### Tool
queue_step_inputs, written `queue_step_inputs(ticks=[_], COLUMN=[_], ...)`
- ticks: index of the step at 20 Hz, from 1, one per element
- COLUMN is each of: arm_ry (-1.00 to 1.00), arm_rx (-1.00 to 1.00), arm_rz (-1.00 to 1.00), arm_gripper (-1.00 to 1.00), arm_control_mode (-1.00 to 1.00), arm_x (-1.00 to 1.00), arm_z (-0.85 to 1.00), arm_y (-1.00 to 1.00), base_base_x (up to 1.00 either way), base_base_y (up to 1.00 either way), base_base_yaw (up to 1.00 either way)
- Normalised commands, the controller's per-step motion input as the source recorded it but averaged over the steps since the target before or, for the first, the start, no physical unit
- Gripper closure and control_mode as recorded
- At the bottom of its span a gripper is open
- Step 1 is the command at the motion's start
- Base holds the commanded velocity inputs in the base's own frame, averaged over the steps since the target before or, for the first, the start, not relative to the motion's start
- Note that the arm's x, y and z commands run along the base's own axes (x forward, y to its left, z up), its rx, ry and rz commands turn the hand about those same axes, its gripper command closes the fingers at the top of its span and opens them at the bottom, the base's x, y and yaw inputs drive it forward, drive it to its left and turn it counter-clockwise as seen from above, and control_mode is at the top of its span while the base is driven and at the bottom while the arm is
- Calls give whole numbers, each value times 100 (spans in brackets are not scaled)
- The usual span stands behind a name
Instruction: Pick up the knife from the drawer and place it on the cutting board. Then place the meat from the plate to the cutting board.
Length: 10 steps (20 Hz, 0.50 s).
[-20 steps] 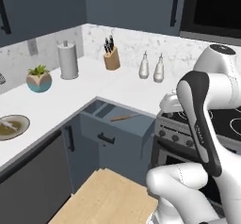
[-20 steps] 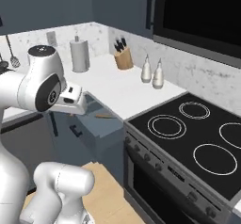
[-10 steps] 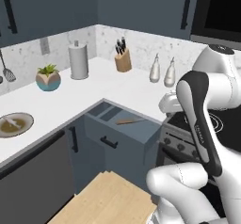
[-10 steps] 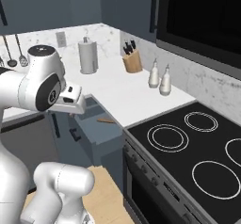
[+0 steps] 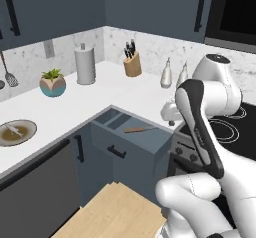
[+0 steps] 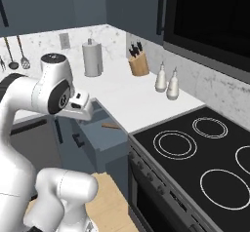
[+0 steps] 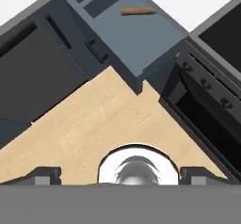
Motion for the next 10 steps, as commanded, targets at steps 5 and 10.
queue_step_inputs(ticks=[5,10], arm_ry=[10,3], arm_rx=[3,2], arm_rz=[-22,-30], arm_gripper=[-100,-100], arm_control_mode=[-100,-100], arm_x=[100,97], arm_z=[-78,-55], arm_y=[22,54], base_base_x=[0,0], base_base_y=[0,0], base_base_yaw=[0,0])
